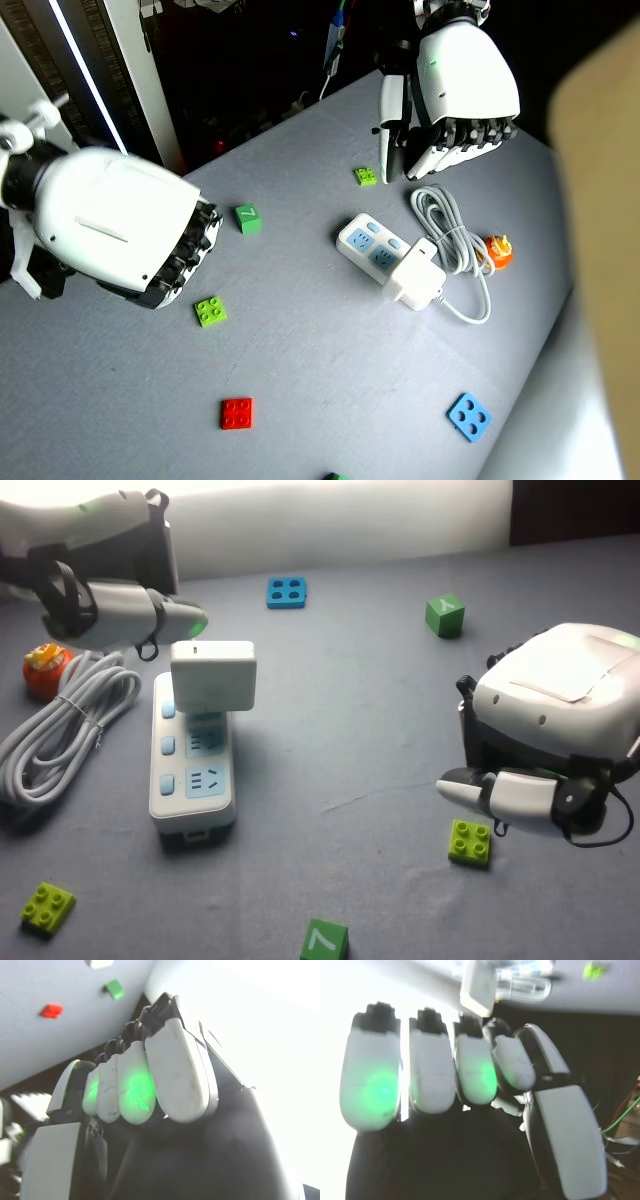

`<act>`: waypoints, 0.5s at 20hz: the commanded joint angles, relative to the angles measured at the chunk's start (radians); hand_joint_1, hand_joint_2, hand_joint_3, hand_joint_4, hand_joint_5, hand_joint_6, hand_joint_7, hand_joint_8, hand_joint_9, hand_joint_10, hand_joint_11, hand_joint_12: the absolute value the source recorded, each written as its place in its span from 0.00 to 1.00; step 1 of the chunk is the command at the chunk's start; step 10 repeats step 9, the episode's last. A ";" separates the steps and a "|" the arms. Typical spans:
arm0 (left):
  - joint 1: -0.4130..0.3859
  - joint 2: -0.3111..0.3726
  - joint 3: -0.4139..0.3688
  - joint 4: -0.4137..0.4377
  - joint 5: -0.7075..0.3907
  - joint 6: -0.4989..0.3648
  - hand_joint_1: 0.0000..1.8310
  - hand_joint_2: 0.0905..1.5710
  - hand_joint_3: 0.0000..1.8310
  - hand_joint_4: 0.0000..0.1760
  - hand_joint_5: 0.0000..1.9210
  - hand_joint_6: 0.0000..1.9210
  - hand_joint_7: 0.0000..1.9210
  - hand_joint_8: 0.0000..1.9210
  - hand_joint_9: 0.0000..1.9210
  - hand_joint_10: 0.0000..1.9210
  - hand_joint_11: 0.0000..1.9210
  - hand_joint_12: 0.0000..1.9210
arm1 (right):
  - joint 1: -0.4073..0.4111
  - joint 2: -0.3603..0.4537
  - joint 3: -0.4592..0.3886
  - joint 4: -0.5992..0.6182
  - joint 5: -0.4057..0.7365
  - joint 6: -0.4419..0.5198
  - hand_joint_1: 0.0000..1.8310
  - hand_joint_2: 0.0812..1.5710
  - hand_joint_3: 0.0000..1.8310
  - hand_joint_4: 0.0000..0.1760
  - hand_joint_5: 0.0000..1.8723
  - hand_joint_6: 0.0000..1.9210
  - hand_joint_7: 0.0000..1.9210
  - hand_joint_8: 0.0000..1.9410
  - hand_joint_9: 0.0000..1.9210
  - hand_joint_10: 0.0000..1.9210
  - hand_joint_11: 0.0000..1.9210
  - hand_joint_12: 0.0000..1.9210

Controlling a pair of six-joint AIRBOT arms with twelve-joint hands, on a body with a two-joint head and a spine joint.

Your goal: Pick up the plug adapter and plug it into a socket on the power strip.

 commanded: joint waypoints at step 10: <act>-0.007 0.003 -0.032 0.008 -0.022 0.010 0.66 0.88 0.00 0.31 0.78 1.00 0.83 1.00 0.84 1.00 0.84 1.00 | 0.002 0.006 0.021 -0.041 -0.076 0.035 0.56 0.89 0.00 0.00 0.75 1.00 0.81 1.00 0.83 1.00 0.84 1.00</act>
